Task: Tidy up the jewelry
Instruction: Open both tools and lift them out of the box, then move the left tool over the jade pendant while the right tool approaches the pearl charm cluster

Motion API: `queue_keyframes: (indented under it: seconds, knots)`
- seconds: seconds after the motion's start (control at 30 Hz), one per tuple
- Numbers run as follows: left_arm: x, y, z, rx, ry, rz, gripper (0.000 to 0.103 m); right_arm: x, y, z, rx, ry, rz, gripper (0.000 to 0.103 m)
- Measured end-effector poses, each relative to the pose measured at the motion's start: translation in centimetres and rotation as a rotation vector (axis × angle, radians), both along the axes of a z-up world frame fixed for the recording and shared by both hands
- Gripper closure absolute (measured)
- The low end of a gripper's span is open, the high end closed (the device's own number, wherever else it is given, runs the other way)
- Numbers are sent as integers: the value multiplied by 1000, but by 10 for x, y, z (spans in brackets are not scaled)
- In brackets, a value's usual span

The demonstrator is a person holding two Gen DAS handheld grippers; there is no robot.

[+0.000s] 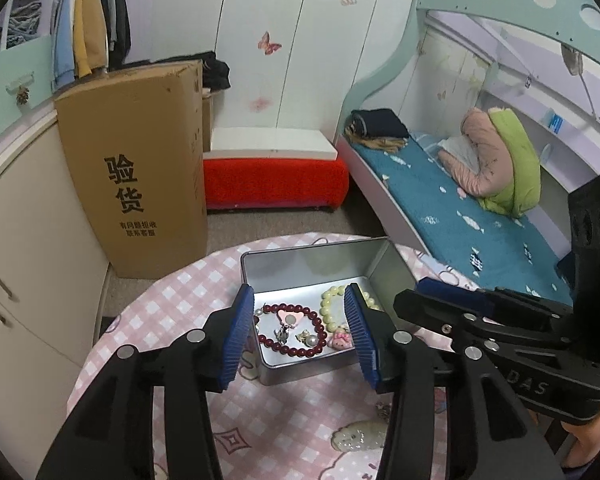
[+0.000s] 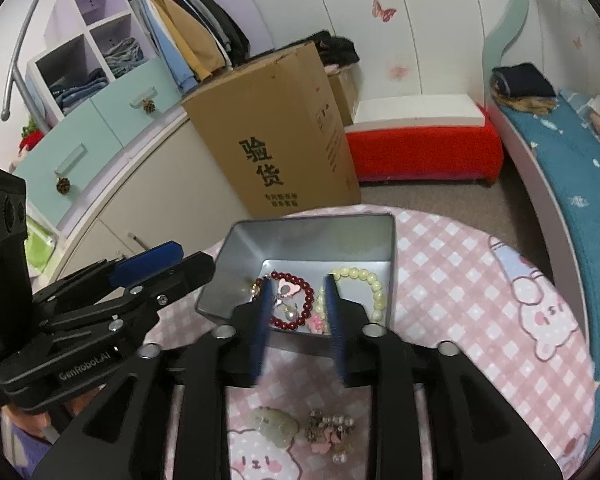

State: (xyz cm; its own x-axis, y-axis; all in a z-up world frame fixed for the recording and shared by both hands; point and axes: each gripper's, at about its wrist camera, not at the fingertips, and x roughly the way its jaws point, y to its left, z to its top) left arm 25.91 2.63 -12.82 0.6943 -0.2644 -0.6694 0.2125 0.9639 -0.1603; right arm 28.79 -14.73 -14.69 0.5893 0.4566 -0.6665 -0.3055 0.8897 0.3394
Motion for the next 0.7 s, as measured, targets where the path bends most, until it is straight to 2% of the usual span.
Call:
queue_keyframes:
  seconds: [0.07, 0.2, 0.33, 0.57, 0.7]
  knots:
    - [-8, 0, 6, -7, -16, -1, 57, -10, -4, 9, -17, -30, -11, 60]
    - [-26, 0, 16, -10, -57, 9, 46, -30, -14, 21, -41, -66, -27, 60]
    - [-42, 0, 18, -23, -69, 14, 45, -48, -23, 24, -61, -83, -47, 58]
    - [-68, -6, -1, -3, -47, 6, 45, -76, -43, 5, -91, -67, -79, 57]
    - [-75, -13, -26, -1, 15, -15, 45, -89, -52, -19, -105, -29, -90, 57]
